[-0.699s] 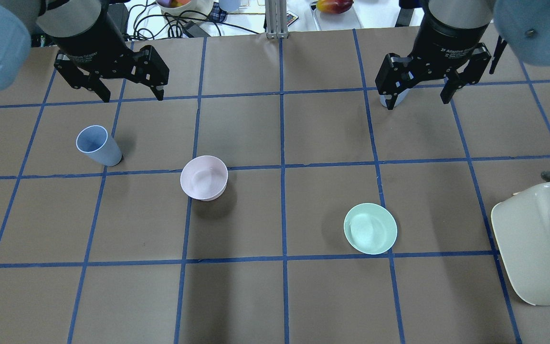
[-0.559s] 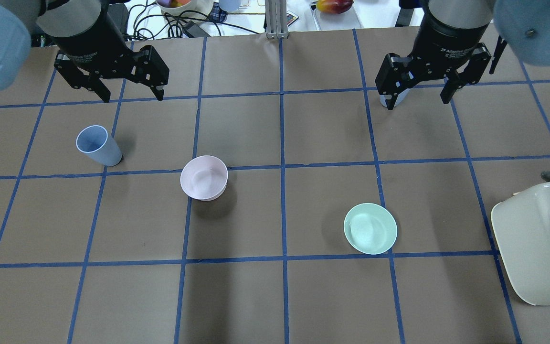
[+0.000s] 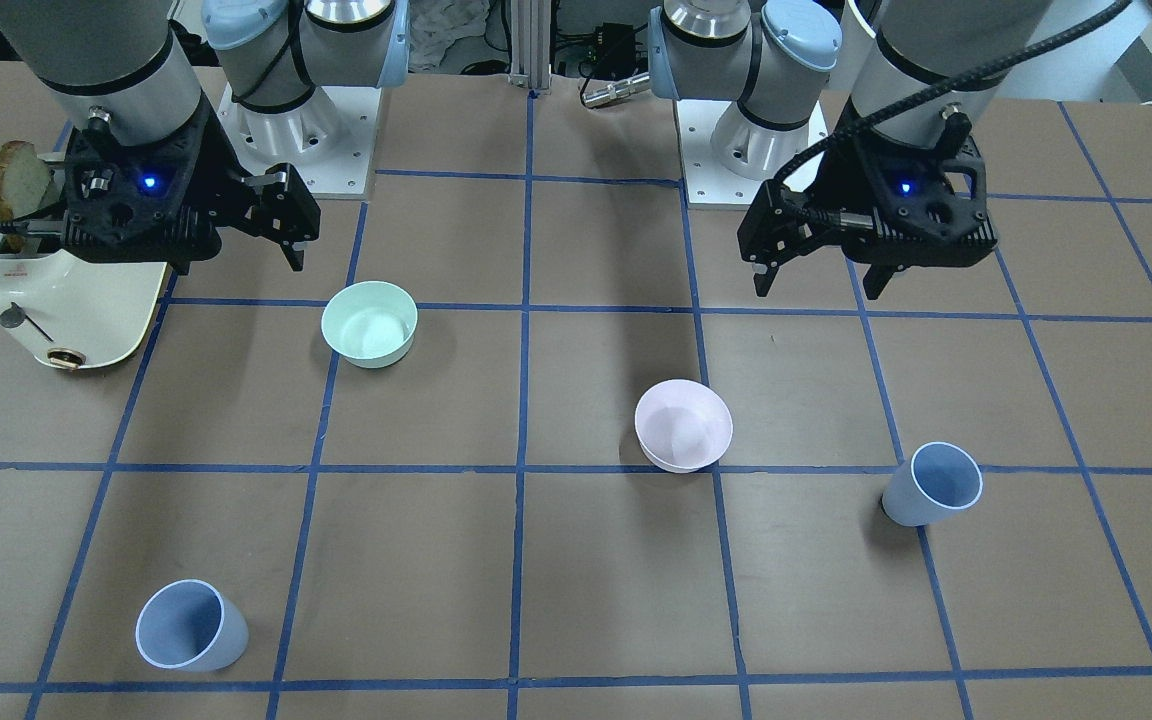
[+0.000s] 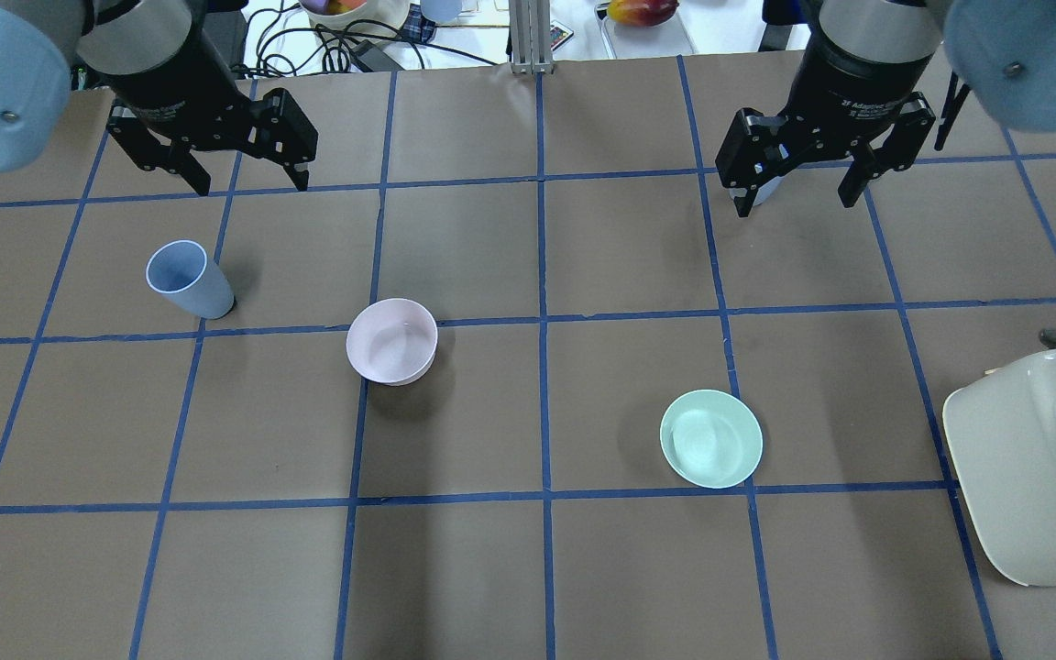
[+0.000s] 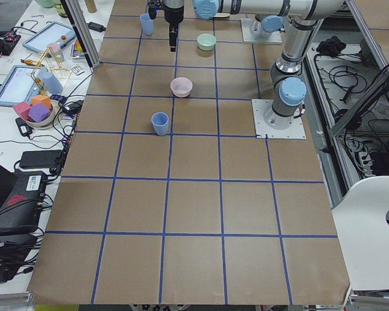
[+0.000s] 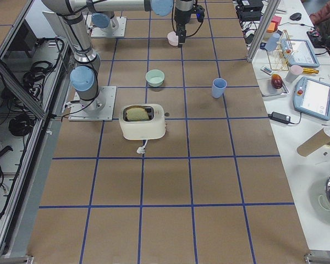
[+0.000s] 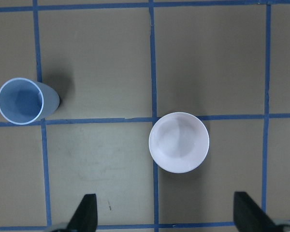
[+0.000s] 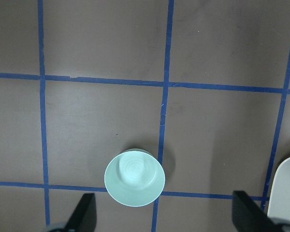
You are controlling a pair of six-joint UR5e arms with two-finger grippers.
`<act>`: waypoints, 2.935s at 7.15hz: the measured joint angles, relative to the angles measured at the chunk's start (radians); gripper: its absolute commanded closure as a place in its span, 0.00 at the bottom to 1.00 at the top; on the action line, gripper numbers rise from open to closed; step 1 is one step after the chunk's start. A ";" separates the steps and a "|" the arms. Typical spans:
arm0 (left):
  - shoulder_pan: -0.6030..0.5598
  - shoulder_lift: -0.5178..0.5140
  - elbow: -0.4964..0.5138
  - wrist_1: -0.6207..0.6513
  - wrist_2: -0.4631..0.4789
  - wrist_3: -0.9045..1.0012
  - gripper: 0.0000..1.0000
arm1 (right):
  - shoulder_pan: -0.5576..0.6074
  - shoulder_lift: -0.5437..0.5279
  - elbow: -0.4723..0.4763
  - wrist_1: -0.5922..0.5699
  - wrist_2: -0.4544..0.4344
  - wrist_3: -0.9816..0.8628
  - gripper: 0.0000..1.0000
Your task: Stack blue cups with both arms
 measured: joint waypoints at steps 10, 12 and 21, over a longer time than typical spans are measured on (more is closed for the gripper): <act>0.249 -0.237 -0.223 0.379 0.104 0.385 1.00 | -0.076 0.329 -0.267 -0.173 -0.038 -0.118 0.00; 0.249 -0.242 -0.221 0.381 0.105 0.410 1.00 | -0.112 0.505 -0.405 -0.247 -0.041 -0.190 0.00; -0.063 -0.426 0.173 0.324 0.028 -0.292 1.00 | -0.167 0.688 -0.380 -0.307 -0.032 -0.213 0.66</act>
